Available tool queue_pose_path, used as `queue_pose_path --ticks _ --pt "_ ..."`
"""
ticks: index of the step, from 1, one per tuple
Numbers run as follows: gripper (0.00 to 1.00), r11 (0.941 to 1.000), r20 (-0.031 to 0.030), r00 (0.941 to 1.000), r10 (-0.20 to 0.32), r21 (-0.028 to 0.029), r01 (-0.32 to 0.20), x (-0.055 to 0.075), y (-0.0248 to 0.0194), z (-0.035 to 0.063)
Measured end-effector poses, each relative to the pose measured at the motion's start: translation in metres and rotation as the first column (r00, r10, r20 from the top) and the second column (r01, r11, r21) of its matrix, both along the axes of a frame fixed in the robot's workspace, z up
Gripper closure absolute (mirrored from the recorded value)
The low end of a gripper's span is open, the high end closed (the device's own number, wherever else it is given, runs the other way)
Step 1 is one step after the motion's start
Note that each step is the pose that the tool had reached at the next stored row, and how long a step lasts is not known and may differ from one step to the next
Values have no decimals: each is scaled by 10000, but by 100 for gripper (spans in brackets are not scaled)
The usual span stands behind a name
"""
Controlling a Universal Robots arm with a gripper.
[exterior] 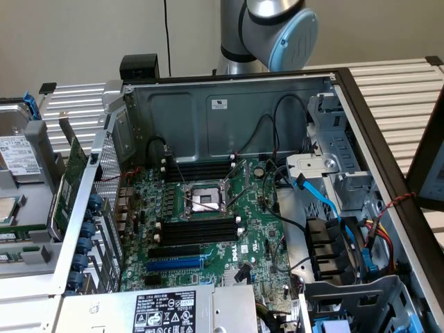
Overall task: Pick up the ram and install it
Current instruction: 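Pick up the ram and move it above insertion slot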
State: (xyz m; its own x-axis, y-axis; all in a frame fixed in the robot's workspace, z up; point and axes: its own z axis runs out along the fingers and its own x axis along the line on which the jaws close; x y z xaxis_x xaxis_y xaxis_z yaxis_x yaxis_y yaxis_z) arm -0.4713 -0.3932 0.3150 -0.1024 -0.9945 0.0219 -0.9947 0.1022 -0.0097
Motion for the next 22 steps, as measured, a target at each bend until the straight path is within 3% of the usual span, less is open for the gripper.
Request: queue_pose_path --ticks 12,22 --pt "64 9984 17 9984 562 0 -562 -13 0 -214" --pt "64 9982 17 9982 602 0 -602 -12 -2 -397"
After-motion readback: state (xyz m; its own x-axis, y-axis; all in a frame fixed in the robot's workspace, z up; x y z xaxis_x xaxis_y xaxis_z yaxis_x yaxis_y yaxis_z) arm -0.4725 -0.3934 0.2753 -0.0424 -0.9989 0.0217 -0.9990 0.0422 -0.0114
